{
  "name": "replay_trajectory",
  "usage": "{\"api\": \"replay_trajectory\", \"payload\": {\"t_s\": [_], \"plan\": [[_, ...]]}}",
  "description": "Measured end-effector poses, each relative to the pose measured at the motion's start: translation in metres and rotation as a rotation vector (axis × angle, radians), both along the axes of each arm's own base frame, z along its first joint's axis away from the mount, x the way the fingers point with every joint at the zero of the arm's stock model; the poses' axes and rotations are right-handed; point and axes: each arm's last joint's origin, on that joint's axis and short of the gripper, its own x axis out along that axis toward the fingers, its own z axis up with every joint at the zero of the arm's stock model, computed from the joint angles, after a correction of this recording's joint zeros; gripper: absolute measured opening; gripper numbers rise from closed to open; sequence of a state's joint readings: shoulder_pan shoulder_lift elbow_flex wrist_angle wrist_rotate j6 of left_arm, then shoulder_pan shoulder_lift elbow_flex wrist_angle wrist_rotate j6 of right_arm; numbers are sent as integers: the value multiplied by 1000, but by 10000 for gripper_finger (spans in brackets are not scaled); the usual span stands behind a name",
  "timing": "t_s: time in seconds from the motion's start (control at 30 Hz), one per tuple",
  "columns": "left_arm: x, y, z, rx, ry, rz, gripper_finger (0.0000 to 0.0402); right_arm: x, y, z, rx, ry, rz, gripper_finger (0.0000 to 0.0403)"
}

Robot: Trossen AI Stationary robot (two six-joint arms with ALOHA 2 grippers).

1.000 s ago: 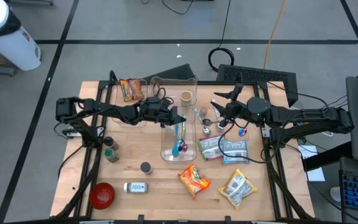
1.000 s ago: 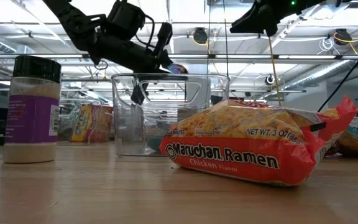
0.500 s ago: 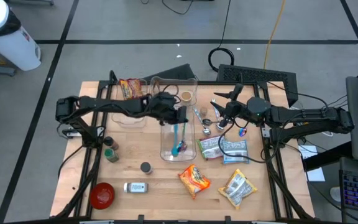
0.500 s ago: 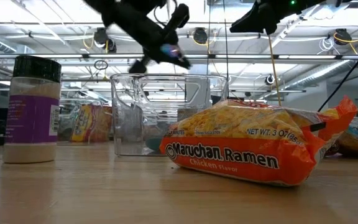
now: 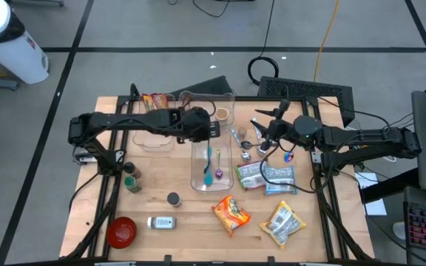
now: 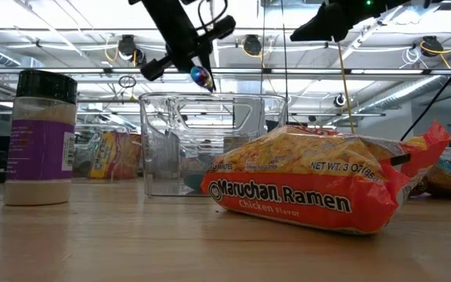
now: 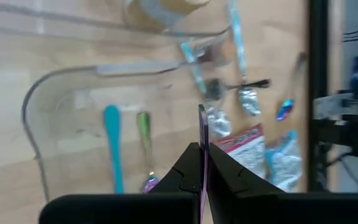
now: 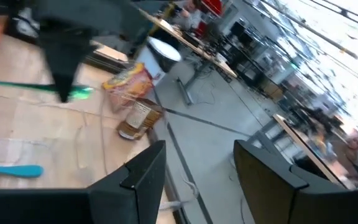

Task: Pick & Place Food Item
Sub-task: Put the left purple spoon into the bottom right transparent bin

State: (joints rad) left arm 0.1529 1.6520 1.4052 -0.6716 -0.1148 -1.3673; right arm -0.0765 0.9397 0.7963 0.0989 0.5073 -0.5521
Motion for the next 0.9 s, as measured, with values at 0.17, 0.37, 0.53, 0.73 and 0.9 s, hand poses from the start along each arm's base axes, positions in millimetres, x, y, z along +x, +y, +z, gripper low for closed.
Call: {"api": "replay_trajectory", "payload": {"t_s": [0.17,0.37,0.53,0.73,0.9], "plan": [[8,-3,-18,-21,56,31,5,-10,-2,6,86,-106,-127,180],[18,-10,-42,-51,124,84,5,-24,5,15,177,-200,-103,180],[28,-23,-56,-96,144,132,5,-29,18,17,236,-233,-35,180],[40,-38,-43,-88,182,164,5,-29,33,15,253,-207,43,180],[53,-40,-47,-100,268,166,5,-29,41,10,288,-172,74,180]]}}
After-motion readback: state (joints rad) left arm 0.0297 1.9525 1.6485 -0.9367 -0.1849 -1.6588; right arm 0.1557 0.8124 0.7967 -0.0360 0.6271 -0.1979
